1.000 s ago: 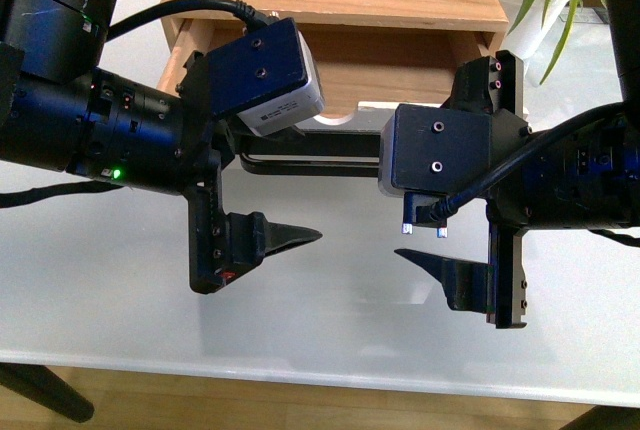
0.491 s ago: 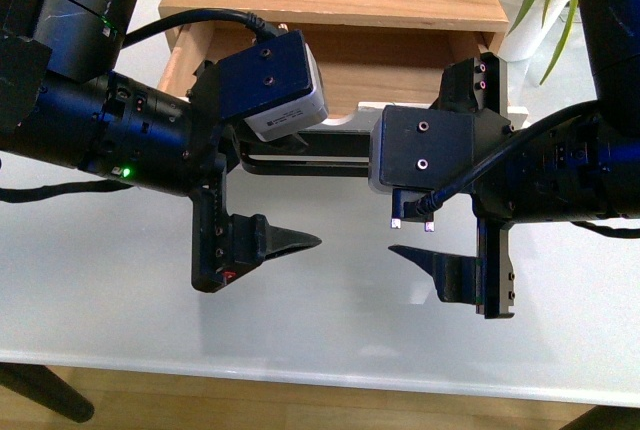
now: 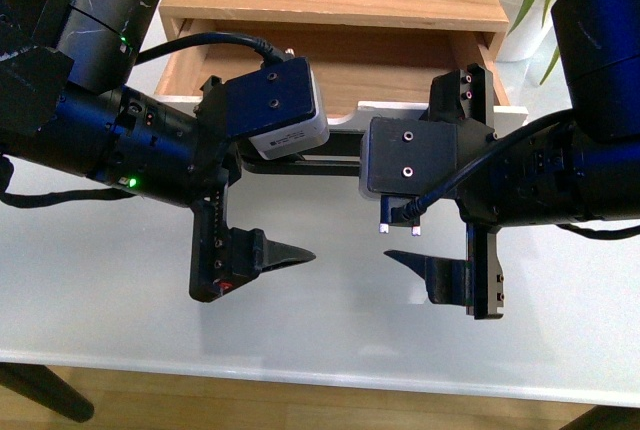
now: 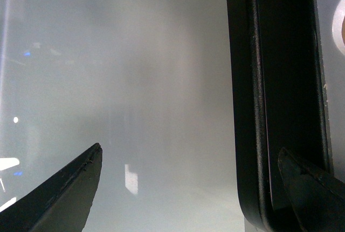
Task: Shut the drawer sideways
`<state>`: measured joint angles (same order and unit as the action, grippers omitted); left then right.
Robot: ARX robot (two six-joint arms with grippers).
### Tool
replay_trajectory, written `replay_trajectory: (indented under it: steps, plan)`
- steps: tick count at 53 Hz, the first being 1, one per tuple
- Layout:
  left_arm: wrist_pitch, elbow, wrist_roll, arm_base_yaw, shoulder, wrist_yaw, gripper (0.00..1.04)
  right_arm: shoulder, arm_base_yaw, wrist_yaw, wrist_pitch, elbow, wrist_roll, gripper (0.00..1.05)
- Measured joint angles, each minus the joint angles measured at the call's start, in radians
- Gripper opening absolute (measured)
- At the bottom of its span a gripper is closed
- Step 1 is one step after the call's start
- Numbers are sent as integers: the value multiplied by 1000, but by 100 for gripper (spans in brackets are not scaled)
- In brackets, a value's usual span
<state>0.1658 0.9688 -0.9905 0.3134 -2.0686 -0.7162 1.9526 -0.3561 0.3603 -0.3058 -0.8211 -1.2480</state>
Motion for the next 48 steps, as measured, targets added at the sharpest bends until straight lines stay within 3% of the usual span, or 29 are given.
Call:
replay_trajectory:
  steps: [48]
  plan:
    - [-35,161,25,0,-99,30,96,71,43,0,38,-131,16,96]
